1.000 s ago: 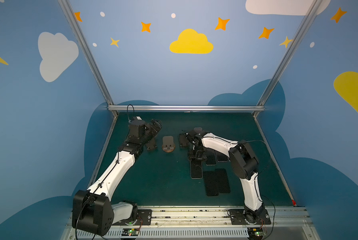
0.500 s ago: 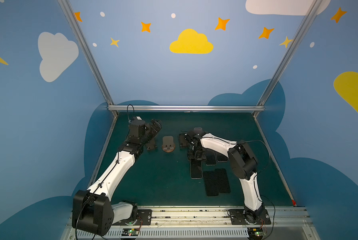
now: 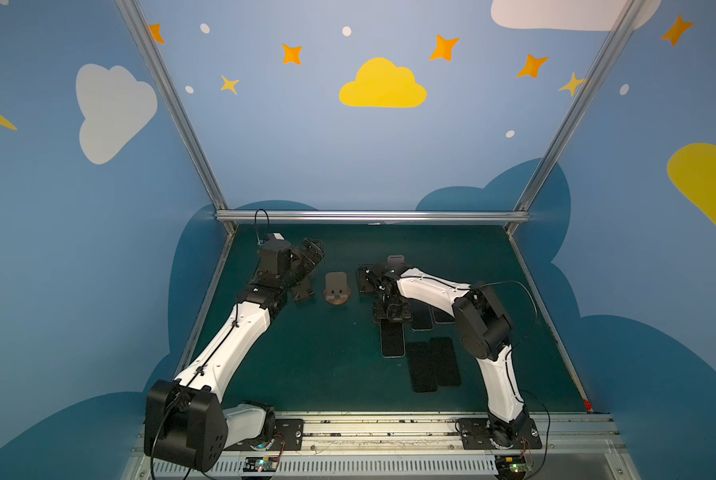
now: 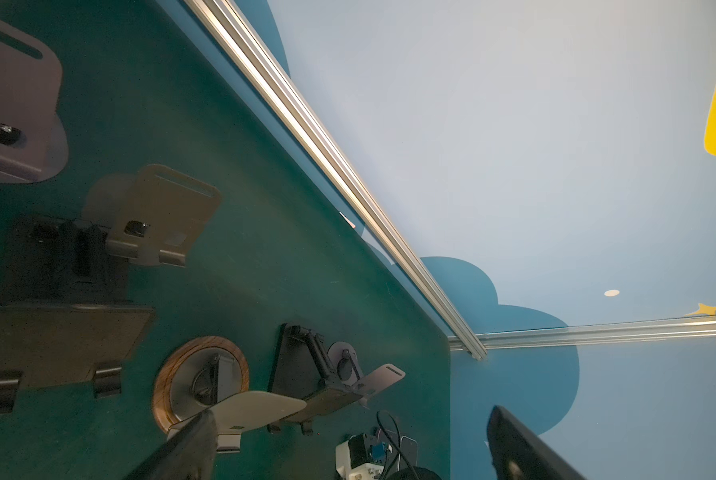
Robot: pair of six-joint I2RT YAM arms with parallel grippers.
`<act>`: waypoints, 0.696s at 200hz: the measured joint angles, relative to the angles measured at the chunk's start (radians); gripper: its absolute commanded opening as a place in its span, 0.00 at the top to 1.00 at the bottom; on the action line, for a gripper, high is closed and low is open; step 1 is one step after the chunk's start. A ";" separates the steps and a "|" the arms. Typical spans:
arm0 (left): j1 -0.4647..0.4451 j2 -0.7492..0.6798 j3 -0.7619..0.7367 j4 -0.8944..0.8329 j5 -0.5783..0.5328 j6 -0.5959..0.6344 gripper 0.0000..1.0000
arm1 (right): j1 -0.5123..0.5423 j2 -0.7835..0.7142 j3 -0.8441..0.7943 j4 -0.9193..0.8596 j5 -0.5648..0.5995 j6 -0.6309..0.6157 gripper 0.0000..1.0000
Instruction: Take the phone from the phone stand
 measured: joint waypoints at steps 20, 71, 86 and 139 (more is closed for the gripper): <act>0.000 0.000 0.000 0.000 0.000 0.000 0.00 | 0.001 0.002 0.004 -0.006 0.006 0.004 0.22; 0.000 0.000 0.000 0.000 0.000 0.000 0.00 | 0.001 -0.011 -0.019 0.013 0.003 0.026 0.22; 0.000 0.000 0.000 0.000 0.000 0.000 0.00 | 0.001 -0.012 -0.020 0.015 0.002 0.029 0.22; 0.000 0.000 0.000 0.000 0.000 0.000 0.00 | 0.002 -0.018 -0.025 0.020 0.006 0.027 0.20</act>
